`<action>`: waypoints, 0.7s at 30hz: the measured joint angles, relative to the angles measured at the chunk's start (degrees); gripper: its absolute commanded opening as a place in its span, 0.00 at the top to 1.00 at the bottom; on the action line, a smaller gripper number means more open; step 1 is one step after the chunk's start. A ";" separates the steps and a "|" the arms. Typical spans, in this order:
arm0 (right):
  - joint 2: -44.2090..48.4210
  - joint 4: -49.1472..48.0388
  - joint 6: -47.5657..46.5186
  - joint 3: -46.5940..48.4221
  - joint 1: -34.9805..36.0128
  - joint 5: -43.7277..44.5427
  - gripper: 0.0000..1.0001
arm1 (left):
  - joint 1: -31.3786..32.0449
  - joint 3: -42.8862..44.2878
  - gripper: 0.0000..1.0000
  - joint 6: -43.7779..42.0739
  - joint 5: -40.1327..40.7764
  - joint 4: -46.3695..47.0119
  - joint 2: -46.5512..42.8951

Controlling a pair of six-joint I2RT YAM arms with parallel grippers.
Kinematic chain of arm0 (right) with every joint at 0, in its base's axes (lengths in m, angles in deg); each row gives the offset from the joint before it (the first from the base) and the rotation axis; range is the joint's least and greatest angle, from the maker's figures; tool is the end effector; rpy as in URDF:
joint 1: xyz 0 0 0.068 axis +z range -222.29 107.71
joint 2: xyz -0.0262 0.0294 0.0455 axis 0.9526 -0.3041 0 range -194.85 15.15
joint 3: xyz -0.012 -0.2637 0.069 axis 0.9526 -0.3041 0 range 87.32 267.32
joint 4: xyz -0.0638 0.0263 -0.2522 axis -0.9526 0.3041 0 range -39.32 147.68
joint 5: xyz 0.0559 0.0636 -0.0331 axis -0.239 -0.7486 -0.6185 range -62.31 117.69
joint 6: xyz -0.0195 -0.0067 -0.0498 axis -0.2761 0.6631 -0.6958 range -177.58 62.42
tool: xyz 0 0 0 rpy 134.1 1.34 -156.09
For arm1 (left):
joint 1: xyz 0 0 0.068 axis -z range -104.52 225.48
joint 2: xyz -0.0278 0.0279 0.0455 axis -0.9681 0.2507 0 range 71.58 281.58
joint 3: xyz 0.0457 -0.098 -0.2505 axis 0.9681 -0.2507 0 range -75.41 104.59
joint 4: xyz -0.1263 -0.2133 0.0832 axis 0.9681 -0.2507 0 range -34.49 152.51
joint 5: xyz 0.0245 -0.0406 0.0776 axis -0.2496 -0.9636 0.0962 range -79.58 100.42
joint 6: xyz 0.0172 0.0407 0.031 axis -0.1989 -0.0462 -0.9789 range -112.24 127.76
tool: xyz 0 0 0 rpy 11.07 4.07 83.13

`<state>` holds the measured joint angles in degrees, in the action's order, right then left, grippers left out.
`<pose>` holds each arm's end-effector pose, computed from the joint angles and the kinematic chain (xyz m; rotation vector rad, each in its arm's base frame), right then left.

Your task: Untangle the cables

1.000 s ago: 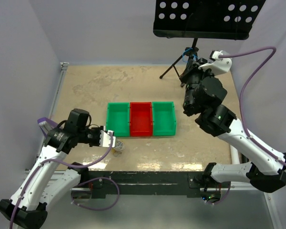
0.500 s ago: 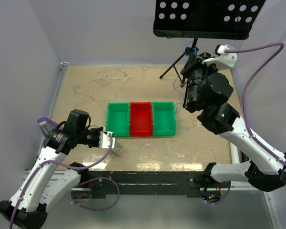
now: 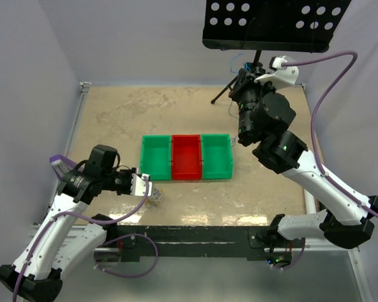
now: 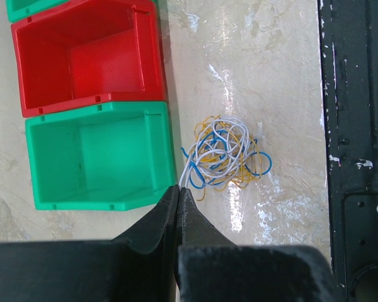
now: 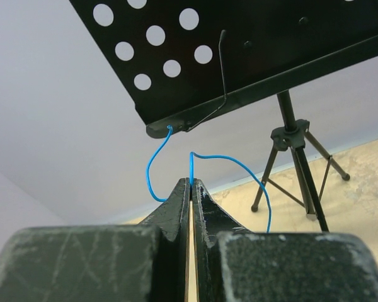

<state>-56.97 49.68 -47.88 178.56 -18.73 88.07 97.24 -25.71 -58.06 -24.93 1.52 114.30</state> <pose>0.1655 0.1722 0.5332 0.4307 1.3379 0.2757 0.1062 -0.0646 0.2984 1.7732 1.5038 -0.4015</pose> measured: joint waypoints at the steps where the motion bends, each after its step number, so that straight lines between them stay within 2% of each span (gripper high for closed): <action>1: -0.11 0.11 0.28 -0.09 0.00 -0.13 1.00 | 0.00 -0.02 1.00 -0.04 0.02 0.02 0.00; 12: -1.44 0.31 2.36 -0.85 -0.02 -1.73 1.00 | 0.00 -0.57 1.00 -1.29 0.90 0.00 0.00; 21: -1.99 1.68 5.75 -5.77 -0.02 -2.91 1.00 | 0.00 -0.74 1.00 -1.33 1.09 -0.17 0.02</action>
<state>-58.96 51.36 -42.14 172.79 -18.76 85.16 97.24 -26.46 -59.39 -23.84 1.34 114.32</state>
